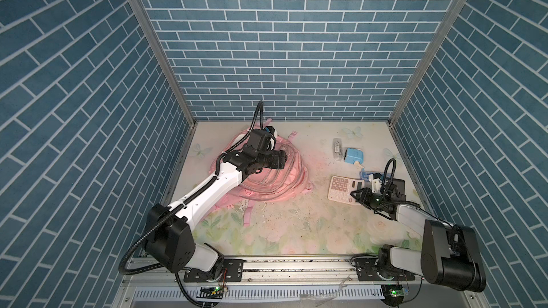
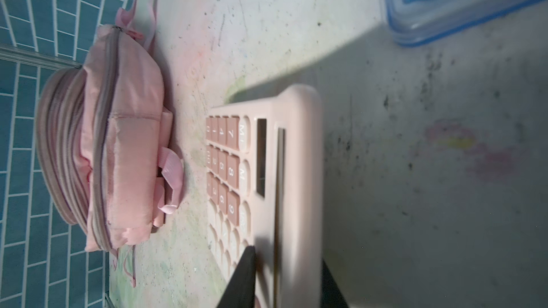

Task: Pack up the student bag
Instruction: 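Grasp the pink calculator by its edge with the right gripper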

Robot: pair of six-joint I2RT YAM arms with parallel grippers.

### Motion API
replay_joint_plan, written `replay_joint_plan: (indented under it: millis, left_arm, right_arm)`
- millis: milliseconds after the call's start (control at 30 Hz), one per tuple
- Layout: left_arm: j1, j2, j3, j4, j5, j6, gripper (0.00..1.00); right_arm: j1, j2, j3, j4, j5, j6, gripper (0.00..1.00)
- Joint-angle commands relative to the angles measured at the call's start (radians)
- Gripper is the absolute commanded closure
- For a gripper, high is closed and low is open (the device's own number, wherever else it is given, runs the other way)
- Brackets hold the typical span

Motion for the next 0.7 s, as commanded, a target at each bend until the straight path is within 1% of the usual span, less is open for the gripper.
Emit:
replay_joint_plan:
  millis: [0, 133, 300, 400, 533, 667]
  left_arm:
    - [-0.039, 0.039, 0.028, -0.138, -0.116, 0.051, 0.24]
    - [-0.069, 0.088, 0.028, -0.167, -0.187, 0.043, 0.24]
    - [-0.079, 0.158, 0.019, -0.147, -0.228, 0.018, 0.24]
    - [-0.079, 0.193, 0.031, -0.156, -0.304, -0.013, 0.26]
    - [-0.081, 0.202, 0.033, -0.15, -0.399, -0.041, 0.33]
    - [-0.077, 0.238, 0.049, -0.144, -0.416, -0.024, 0.43]
  right_arm:
    - [0.005, -0.067, -0.002, -0.012, -0.003, -0.002, 0.83]
    - [0.007, -0.142, 0.023, -0.057, -0.005, 0.018, 0.86]
    - [0.018, -0.224, 0.071, -0.122, -0.004, 0.036, 0.88]
    - [0.024, -0.25, 0.085, -0.135, -0.01, 0.06, 0.9]
    - [0.042, -0.263, 0.1, -0.132, -0.013, 0.102, 0.9]
    - [0.078, -0.26, 0.121, -0.119, -0.003, 0.139, 0.91]
